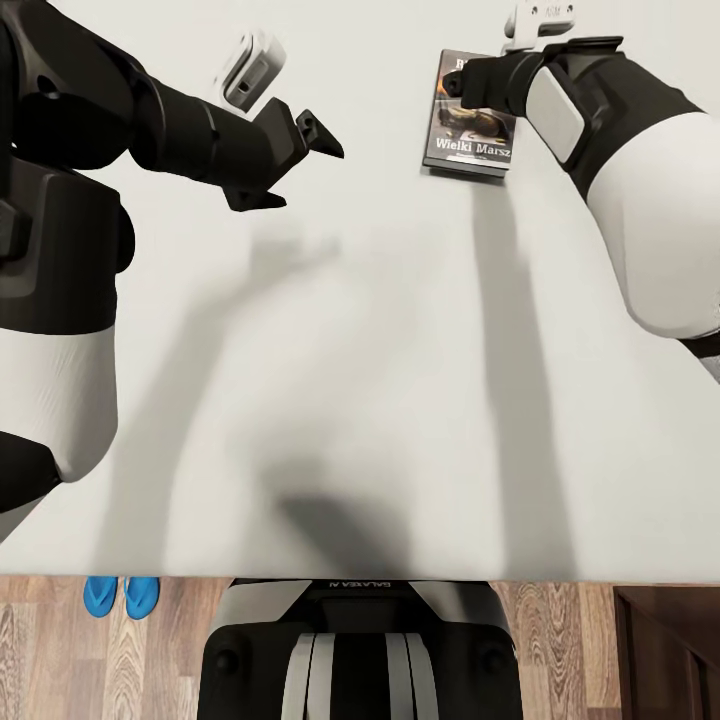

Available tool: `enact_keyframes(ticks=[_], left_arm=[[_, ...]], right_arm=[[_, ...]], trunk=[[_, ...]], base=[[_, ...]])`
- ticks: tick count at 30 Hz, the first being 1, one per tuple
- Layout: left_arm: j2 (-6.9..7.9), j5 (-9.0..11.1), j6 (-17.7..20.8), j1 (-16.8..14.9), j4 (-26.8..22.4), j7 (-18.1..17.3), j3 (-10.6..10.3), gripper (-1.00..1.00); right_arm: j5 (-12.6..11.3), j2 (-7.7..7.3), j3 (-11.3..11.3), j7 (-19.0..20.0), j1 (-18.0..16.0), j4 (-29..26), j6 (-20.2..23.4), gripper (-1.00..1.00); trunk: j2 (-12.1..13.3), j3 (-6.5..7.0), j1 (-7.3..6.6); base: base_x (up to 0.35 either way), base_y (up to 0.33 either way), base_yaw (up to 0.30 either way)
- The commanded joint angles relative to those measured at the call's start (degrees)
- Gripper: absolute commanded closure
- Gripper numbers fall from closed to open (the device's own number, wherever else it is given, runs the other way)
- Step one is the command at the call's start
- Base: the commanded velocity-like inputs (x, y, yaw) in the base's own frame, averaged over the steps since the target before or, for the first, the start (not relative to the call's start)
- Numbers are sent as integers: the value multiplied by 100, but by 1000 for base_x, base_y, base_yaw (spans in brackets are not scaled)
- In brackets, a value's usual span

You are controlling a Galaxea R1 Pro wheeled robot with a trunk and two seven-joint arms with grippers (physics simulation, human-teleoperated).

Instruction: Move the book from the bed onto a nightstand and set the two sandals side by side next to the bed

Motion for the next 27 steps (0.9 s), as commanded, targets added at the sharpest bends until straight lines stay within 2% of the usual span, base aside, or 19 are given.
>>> enact_keyframes(ticks=[1, 14, 27], left_arm=[[3, 31, 46, -5, -3, 45, -2, -100], [4, 30, 46, -3, -1, 45, -3, -100], [-1, 32, 46, -2, 3, 45, -6, -100]], right_arm=[[73, 2, -39, 18, 12, 282, 33, -100], [81, 2, -34, 15, 43, 282, 37, -100], [81, 16, -26, 15, 39, 282, 43, -100]], trunk=[[-1, -3, 1], [-1, -3, 1], [-1, -3, 1]], base=[[0, 0, 0], [-12, -3, 0], [-159, -72, 0]])
